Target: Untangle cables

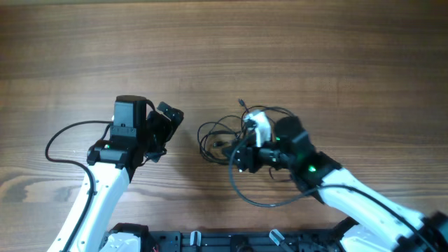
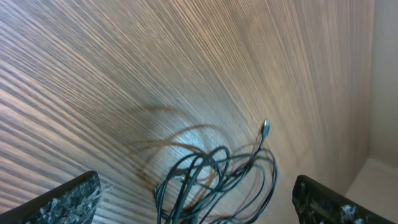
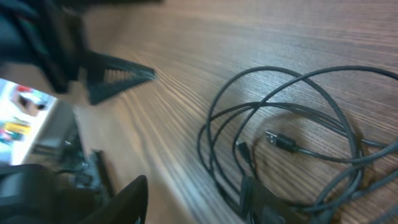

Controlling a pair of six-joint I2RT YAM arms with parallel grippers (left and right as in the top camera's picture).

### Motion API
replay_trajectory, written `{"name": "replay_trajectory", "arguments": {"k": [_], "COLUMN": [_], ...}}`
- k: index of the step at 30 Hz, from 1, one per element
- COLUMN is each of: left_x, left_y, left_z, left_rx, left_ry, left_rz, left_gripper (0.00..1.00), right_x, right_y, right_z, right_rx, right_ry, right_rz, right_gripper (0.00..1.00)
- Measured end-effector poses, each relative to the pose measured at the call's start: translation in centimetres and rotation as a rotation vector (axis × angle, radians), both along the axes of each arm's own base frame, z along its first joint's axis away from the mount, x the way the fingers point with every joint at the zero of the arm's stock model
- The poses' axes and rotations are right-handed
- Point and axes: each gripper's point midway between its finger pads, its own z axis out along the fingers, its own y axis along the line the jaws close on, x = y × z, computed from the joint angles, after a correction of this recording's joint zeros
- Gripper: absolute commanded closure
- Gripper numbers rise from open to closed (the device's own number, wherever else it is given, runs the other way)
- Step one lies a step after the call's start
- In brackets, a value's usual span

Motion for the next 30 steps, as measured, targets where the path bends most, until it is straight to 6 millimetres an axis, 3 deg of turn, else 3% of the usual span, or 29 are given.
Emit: {"name": "replay_trajectory", "arguments": {"k": [4,8,12,16,19,21,24,27,28,30], "left_x": [-0.3,-1.2,-1.7,-1.7,-1.8,-1.8,-1.8,-1.8,-1.8,-1.9], "left_y": [0.6,1.0,1.3,1.3,1.3,1.3,1.3,1.3,1.3,1.2], "left_z": [-0.3,-1.0,-1.3,-1.3,-1.3,-1.3,-1.4,-1.4,-1.4,-1.4], "left_rx": [0.000,0.019,0.031,0.031,0.031,0.032,0.032,0.031,0.031,0.026], "left_ry": [0.029,0.073,0.096,0.098,0.101,0.102,0.105,0.104,0.105,0.105], "left_rz": [0.040,0.049,0.057,0.057,0.057,0.057,0.057,0.057,0.056,0.054], "left_gripper": [0.00,0.00,0.00,0.00,0.00,0.00,0.00,0.00,0.00,0.00], "right_x": [1.4,1.1,0.8,0.9,0.9,0.9,0.9,0.8,0.8,0.8], "right_y": [3.2,5.9,5.7,5.5,5.5,5.5,5.5,5.6,5.6,5.7], "right_z": [-1.8,-3.3,-5.5,-6.2,-6.4,-6.4,-6.4,-7.2,-7.7,-8.6], "right_rx": [-0.071,-0.108,-0.169,-0.190,-0.197,-0.199,-0.201,-0.209,-0.216,-0.232], "right_ry": [-0.023,-0.027,-0.007,-0.009,-0.015,-0.015,-0.015,0.000,0.013,0.049], "right_rz": [0.077,0.151,0.149,0.150,0.151,0.148,0.148,0.146,0.145,0.138], "right_gripper": [0.66,0.66,0.65,0.67,0.82,0.86,0.77,0.76,0.79,0.95]}}
